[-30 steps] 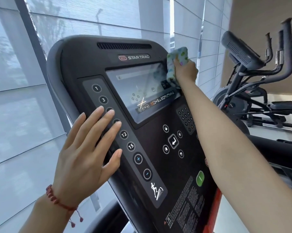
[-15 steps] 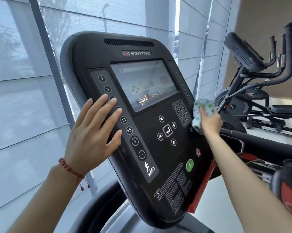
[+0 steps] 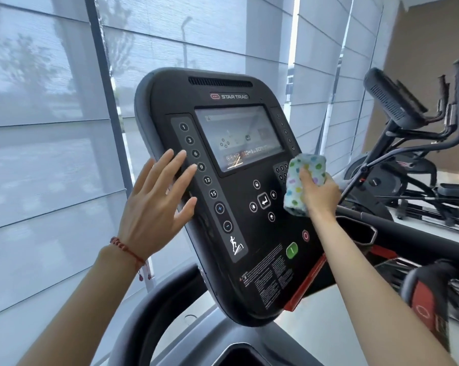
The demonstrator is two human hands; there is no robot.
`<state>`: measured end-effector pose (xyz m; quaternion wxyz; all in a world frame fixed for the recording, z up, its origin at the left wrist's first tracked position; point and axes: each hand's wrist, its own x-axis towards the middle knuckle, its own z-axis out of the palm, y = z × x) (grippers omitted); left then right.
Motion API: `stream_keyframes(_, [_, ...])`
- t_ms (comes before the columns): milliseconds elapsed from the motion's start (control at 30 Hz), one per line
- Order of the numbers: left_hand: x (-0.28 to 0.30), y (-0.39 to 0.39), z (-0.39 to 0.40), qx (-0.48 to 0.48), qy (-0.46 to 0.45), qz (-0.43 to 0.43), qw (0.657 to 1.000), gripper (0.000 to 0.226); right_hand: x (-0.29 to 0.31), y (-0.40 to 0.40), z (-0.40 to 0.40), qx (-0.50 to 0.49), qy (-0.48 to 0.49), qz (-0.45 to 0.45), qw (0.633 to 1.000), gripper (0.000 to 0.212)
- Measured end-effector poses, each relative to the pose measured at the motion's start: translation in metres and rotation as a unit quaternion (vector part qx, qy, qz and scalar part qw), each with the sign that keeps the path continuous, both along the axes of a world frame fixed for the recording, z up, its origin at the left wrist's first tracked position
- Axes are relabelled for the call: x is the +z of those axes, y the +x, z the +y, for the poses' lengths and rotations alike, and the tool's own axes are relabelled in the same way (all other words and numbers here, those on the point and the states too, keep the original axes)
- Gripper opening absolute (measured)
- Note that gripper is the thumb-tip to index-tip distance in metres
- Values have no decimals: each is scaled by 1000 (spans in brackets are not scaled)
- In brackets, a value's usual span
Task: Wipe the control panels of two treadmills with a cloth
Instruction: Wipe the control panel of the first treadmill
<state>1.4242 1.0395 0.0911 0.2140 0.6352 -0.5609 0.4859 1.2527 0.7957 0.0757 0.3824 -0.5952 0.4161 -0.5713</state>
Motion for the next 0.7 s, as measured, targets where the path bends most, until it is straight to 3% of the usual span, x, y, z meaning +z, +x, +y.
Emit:
stream_keyframes(133, [-1, 0, 26, 43, 3, 21, 999, 46, 21, 11, 49, 79, -51, -22, 995, 21])
stream_keyframes(333, [-15, 4, 80, 131, 52, 81, 987, 53, 27, 37, 123, 178, -102, -37, 978, 24])
stream_keyframes(700, [-59, -2, 203, 252, 59, 140, 956, 56, 2, 78, 265, 363, -122, -22, 924, 21])
